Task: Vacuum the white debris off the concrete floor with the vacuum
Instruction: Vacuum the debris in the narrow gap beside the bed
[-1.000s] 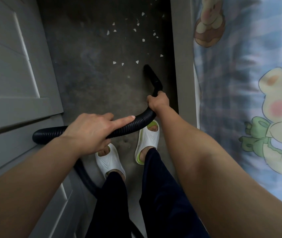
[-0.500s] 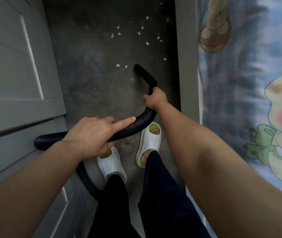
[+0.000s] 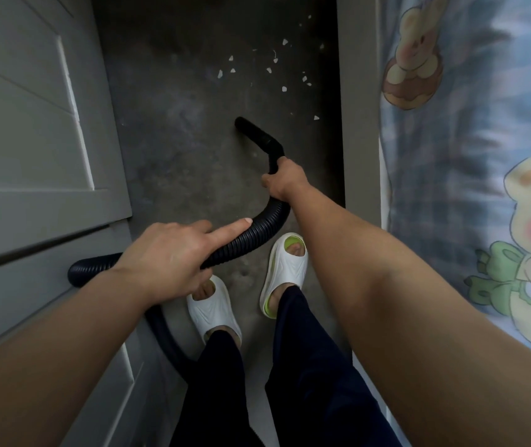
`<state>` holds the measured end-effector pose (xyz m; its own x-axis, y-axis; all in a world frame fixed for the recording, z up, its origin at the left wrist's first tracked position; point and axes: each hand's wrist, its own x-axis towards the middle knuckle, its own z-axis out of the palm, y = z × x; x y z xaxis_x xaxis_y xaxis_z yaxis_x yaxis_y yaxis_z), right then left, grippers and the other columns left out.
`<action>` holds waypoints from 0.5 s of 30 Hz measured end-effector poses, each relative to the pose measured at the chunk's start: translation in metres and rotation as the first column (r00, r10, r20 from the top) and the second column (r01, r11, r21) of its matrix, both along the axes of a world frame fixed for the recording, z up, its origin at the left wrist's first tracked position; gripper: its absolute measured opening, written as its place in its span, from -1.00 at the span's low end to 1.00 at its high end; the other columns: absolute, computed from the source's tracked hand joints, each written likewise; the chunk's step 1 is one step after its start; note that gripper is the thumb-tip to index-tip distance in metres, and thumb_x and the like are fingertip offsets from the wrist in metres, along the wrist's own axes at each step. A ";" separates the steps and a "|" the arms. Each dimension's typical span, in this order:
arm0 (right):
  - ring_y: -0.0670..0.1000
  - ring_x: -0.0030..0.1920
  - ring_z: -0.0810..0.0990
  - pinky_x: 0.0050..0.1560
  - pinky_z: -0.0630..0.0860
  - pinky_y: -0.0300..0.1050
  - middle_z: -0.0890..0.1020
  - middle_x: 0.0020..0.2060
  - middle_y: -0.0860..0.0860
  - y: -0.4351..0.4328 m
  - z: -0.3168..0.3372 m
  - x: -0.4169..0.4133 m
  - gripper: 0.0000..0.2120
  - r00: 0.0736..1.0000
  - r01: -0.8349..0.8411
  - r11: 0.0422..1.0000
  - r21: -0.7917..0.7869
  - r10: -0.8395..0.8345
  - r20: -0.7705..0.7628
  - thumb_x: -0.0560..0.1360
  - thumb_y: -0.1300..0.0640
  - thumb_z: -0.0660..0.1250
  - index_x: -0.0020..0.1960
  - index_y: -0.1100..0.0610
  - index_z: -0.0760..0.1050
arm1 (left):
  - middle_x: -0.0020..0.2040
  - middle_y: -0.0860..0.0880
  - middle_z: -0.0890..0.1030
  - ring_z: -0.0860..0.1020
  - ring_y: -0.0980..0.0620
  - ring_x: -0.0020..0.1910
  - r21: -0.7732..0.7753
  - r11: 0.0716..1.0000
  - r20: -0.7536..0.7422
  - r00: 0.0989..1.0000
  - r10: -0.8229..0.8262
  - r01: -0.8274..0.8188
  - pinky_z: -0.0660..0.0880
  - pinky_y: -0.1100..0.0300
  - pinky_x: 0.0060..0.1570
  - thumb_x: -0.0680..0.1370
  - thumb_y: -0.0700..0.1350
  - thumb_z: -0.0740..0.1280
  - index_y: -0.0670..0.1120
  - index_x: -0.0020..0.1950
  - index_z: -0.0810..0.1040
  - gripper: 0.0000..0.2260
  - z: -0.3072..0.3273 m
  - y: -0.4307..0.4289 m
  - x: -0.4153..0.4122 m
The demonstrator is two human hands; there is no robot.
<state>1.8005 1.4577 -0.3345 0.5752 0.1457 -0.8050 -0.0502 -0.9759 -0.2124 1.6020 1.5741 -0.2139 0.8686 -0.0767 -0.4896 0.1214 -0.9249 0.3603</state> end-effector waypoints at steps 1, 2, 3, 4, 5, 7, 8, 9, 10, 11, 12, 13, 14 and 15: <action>0.18 0.22 0.51 0.11 0.45 -0.07 0.49 0.28 0.18 -0.005 0.001 0.000 -0.46 0.998 0.061 0.998 -0.005 -0.061 0.022 0.53 0.04 0.29 0.46 0.20 0.29 | -0.17 0.12 0.31 0.32 0.08 -0.33 0.008 1.000 0.003 1.000 -0.007 0.007 0.31 0.21 -0.33 0.50 0.07 0.27 0.37 0.39 -0.44 -0.14 0.001 0.000 0.001; 0.18 0.23 0.51 0.07 0.44 -0.10 0.49 0.28 0.19 -0.012 0.003 0.002 -0.47 0.990 0.130 0.991 -0.013 -0.129 0.049 0.54 0.05 0.28 0.45 0.22 0.29 | -0.16 0.12 0.30 0.32 0.08 -0.32 0.011 1.000 0.010 1.000 -0.015 0.014 0.31 0.21 -0.33 0.51 0.06 0.27 0.37 0.40 -0.41 -0.15 0.002 -0.001 0.004; 0.19 0.23 0.51 0.04 0.43 -0.12 0.50 0.27 0.20 -0.020 0.003 0.003 -0.47 0.978 0.198 0.980 -0.023 -0.196 0.070 0.54 0.06 0.28 0.44 0.24 0.29 | -0.16 0.12 0.29 0.33 0.07 -0.31 0.013 1.000 0.014 1.000 -0.019 0.019 0.31 0.21 -0.33 0.51 0.06 0.28 0.37 0.42 -0.39 -0.16 0.001 -0.002 0.006; 0.19 0.24 0.51 0.05 0.43 -0.12 0.50 0.28 0.21 -0.028 0.005 0.004 -0.48 0.962 0.261 0.965 -0.037 -0.257 0.096 0.54 0.07 0.27 0.43 0.26 0.30 | -0.15 0.12 0.29 0.33 0.07 -0.30 0.010 1.000 0.021 0.999 -0.025 0.025 0.31 0.20 -0.33 0.52 0.05 0.28 0.37 0.42 -0.37 -0.17 0.001 -0.003 0.010; 0.21 0.25 0.50 0.09 0.45 -0.10 0.50 0.28 0.22 -0.036 0.008 0.007 -0.48 0.943 0.316 0.947 -0.047 -0.309 0.120 0.54 0.07 0.27 0.42 0.27 0.30 | -0.14 0.12 0.29 0.35 0.06 -0.28 -0.001 0.999 0.033 0.999 -0.035 0.035 0.33 0.19 -0.31 0.53 0.04 0.27 0.38 0.43 -0.36 -0.18 0.002 -0.004 0.016; 0.23 0.26 0.49 0.16 0.45 -0.04 0.49 0.29 0.25 -0.049 0.008 0.012 -0.50 0.906 0.408 0.911 -0.057 -0.397 0.146 0.54 0.07 0.28 0.39 0.30 0.32 | -0.09 0.11 0.32 0.45 0.04 -0.19 -0.022 0.999 0.033 0.998 -0.048 0.049 0.35 0.18 -0.27 0.54 0.01 0.26 0.39 0.42 -0.34 -0.19 0.001 -0.006 0.025; 0.24 0.26 0.48 0.16 0.45 -0.03 0.49 0.28 0.26 -0.054 0.007 0.016 -0.51 0.890 0.443 0.895 -0.056 -0.431 0.150 0.55 0.07 0.28 0.38 0.31 0.32 | -0.07 0.10 0.33 0.49 0.02 -0.13 -0.025 0.998 0.044 0.998 -0.049 0.051 0.34 0.17 -0.27 0.54 0.01 0.26 0.39 0.43 -0.33 -0.20 -0.001 -0.007 0.030; 0.24 0.26 0.48 0.16 0.45 -0.03 0.49 0.28 0.26 -0.057 0.005 0.019 -0.51 0.877 0.468 0.882 -0.053 -0.456 0.148 0.55 0.07 0.28 0.38 0.32 0.32 | -0.05 0.09 0.35 0.51 0.01 -0.08 -0.023 0.998 0.047 0.998 -0.049 0.050 0.33 0.16 -0.26 0.54 0.00 0.26 0.38 0.43 -0.33 -0.20 -0.002 -0.008 0.033; 0.24 0.26 0.48 0.17 0.45 -0.02 0.49 0.28 0.26 -0.059 0.003 0.023 -0.50 0.868 0.485 0.873 -0.052 -0.474 0.146 0.55 0.08 0.29 0.38 0.32 0.31 | -0.03 0.09 0.36 0.52 0.00 -0.05 -0.023 0.998 0.050 0.997 -0.054 0.055 0.32 0.16 -0.26 0.54 0.01 0.26 0.38 0.43 -0.32 -0.20 -0.005 -0.008 0.040; 0.23 0.27 0.48 0.19 0.45 -0.02 0.49 0.29 0.26 -0.061 0.000 0.027 -0.50 0.863 0.495 0.867 -0.049 -0.484 0.144 0.55 0.08 0.29 0.39 0.32 0.31 | -0.02 0.08 0.36 0.52 0.00 -0.04 -0.025 0.998 0.047 0.997 -0.059 0.060 0.32 0.16 -0.25 0.54 0.01 0.26 0.37 0.44 -0.32 -0.20 -0.008 -0.009 0.045; 0.24 0.28 0.47 0.21 0.45 -0.01 0.48 0.30 0.26 -0.061 -0.004 0.031 -0.49 0.858 0.503 0.863 -0.042 -0.492 0.147 0.55 0.08 0.29 0.40 0.32 0.31 | -0.02 0.09 0.35 0.52 0.00 -0.03 -0.028 0.997 0.044 0.997 -0.064 0.065 0.33 0.16 -0.24 0.53 0.01 0.27 0.37 0.44 -0.31 -0.20 -0.012 -0.008 0.049; 0.24 0.29 0.47 0.22 0.44 -0.01 0.48 0.30 0.26 -0.060 -0.008 0.034 -0.49 0.854 0.509 0.860 -0.034 -0.499 0.150 0.55 0.08 0.29 0.40 0.32 0.31 | -0.03 0.09 0.33 0.53 0.00 -0.02 -0.032 0.997 0.046 0.997 -0.063 0.065 0.32 0.17 -0.24 0.53 0.01 0.27 0.37 0.44 -0.31 -0.20 -0.016 -0.008 0.053; 0.24 0.29 0.46 0.22 0.43 -0.02 0.48 0.30 0.26 -0.058 -0.011 0.036 -0.49 0.854 0.508 0.861 -0.024 -0.499 0.150 0.54 0.09 0.29 0.40 0.32 0.31 | -0.04 0.09 0.32 0.53 0.00 -0.02 -0.025 0.998 0.050 0.997 -0.060 0.061 0.32 0.17 -0.25 0.53 0.01 0.28 0.38 0.44 -0.31 -0.19 -0.020 -0.006 0.055; 0.24 0.29 0.46 0.21 0.43 -0.02 0.48 0.30 0.26 -0.055 -0.014 0.039 -0.49 0.858 0.498 0.867 -0.014 -0.491 0.151 0.54 0.09 0.29 0.40 0.32 0.30 | -0.05 0.09 0.31 0.53 0.00 -0.03 -0.019 0.998 0.053 0.997 -0.054 0.055 0.30 0.17 -0.25 0.53 0.01 0.28 0.38 0.43 -0.32 -0.19 -0.023 -0.003 0.059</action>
